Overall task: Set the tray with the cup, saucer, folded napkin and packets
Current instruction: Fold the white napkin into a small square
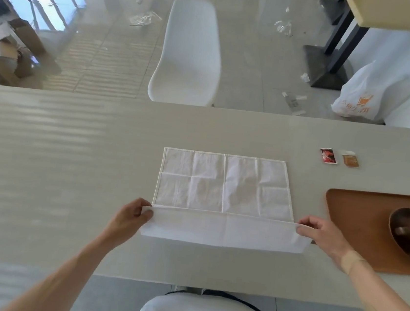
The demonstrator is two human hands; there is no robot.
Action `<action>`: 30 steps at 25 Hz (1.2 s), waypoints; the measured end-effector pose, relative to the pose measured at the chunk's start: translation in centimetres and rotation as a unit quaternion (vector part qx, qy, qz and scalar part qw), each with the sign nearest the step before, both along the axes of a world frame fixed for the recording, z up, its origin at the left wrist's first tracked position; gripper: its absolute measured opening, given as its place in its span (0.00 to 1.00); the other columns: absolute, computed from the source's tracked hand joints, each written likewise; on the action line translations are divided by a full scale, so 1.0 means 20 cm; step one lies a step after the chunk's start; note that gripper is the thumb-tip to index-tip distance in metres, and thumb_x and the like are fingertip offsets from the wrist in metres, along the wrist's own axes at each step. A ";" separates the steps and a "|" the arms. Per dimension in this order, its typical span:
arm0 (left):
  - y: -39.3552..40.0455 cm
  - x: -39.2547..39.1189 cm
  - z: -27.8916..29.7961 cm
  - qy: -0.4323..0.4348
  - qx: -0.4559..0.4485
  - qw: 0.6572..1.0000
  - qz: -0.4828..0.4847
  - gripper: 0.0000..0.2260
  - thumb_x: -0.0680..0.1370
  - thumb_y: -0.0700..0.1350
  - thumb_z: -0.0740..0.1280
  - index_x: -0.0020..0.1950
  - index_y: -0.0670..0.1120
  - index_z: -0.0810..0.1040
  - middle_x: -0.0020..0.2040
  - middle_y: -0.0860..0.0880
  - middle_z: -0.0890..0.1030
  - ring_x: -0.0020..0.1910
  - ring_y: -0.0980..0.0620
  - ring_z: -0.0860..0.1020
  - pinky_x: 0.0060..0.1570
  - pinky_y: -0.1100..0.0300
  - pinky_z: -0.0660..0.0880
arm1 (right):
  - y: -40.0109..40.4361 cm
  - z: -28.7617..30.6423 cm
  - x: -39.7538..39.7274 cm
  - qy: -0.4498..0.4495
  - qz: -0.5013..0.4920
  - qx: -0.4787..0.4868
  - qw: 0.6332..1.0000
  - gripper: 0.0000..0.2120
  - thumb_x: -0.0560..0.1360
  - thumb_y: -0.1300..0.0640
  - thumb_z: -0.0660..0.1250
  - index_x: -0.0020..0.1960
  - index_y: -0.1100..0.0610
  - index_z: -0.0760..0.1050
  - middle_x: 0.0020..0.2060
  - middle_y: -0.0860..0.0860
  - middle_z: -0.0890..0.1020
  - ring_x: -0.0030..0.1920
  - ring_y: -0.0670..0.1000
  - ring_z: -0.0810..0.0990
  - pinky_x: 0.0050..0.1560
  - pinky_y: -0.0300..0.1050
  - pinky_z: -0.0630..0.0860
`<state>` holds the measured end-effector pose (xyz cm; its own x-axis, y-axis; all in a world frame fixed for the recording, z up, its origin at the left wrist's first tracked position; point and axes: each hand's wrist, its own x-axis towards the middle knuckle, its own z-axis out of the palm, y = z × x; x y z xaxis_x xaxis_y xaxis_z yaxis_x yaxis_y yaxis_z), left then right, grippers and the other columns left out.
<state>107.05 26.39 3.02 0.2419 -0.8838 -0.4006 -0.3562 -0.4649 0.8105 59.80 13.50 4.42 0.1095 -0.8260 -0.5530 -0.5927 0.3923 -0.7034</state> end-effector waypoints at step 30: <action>-1.04 0.06 -0.33 -0.134 0.049 0.971 0.191 0.02 0.80 0.46 0.63 0.50 0.48 0.74 0.40 0.50 0.78 0.37 0.48 0.76 0.37 0.55 0.72 | -0.99 -0.36 0.24 0.113 -0.039 -0.037 0.992 0.03 0.71 0.53 0.72 0.42 0.50 0.78 0.35 0.47 0.80 0.41 0.54 0.78 0.38 0.46 0.69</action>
